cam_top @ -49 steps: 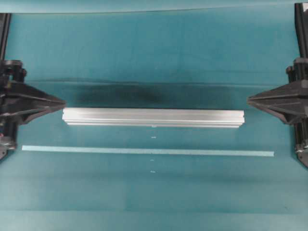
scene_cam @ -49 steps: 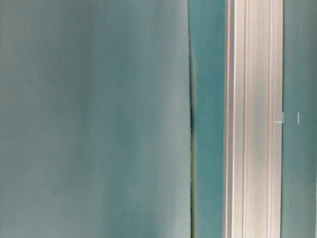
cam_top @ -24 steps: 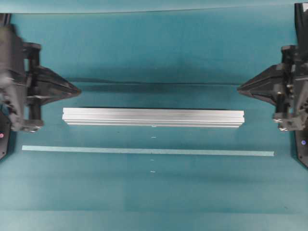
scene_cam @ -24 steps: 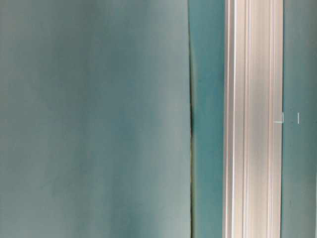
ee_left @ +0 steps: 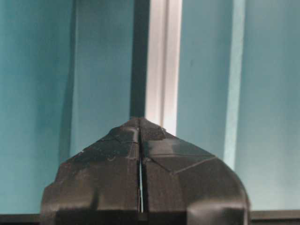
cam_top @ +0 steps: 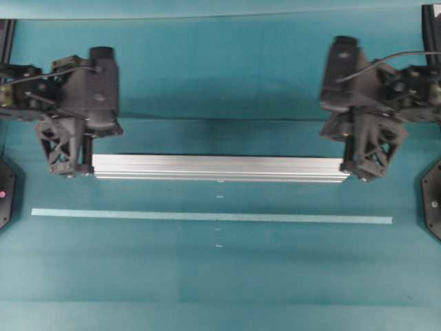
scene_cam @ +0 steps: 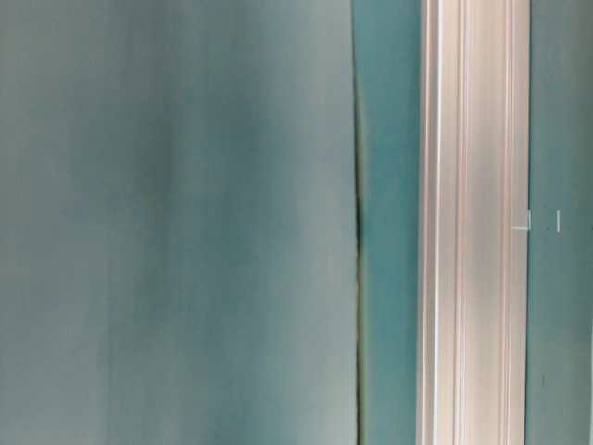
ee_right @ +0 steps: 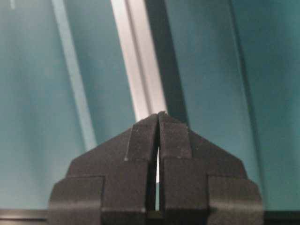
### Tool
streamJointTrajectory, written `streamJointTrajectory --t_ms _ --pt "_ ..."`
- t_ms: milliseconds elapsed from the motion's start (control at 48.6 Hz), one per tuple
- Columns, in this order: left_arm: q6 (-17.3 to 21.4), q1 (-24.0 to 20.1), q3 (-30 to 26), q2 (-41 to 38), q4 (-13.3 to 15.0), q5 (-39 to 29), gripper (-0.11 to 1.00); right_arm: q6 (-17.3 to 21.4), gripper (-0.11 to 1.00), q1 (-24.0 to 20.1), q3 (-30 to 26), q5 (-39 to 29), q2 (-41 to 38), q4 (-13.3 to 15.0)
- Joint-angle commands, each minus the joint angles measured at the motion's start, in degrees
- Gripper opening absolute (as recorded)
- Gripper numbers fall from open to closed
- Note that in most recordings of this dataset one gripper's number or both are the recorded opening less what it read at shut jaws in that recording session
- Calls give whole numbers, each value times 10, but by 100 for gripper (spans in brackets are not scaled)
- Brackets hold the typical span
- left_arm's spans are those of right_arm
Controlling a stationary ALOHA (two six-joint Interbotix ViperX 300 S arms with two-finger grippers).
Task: Lift the metal rail with both hands and move it towards you.
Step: 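Move both grippers inward and down over the two ends of the silver rail, then lower both open grippers around the rail near each end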
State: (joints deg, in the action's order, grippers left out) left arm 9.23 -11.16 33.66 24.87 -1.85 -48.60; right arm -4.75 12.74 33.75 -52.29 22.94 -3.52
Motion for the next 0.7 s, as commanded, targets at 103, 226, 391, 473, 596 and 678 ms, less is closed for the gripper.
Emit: streamJointTrajectory --t_ms 103,226,391,473,596,678 --pt "14 -2 -15 -25 -1 -4 -5 -69 1 5 -31 -22 -66 2" --pt "17 -2 -10 -53 -2 -4 -6 -84 1 6 -47 -36 -99 2" --pt "35 -2 -10 -73 -2 -1 -6 -85 1 6 -59 -40 -121 2" --pt "44 -2 -9 -75 -2 2 -5 -85 1 6 -57 -38 -125 2" --pt "47 -1 -8 -75 -2 9 -4 -87 1 6 -54 -36 -125 2" --pt "46 -2 -6 -77 -1 13 -3 -87 1 4 -53 -32 -125 2"
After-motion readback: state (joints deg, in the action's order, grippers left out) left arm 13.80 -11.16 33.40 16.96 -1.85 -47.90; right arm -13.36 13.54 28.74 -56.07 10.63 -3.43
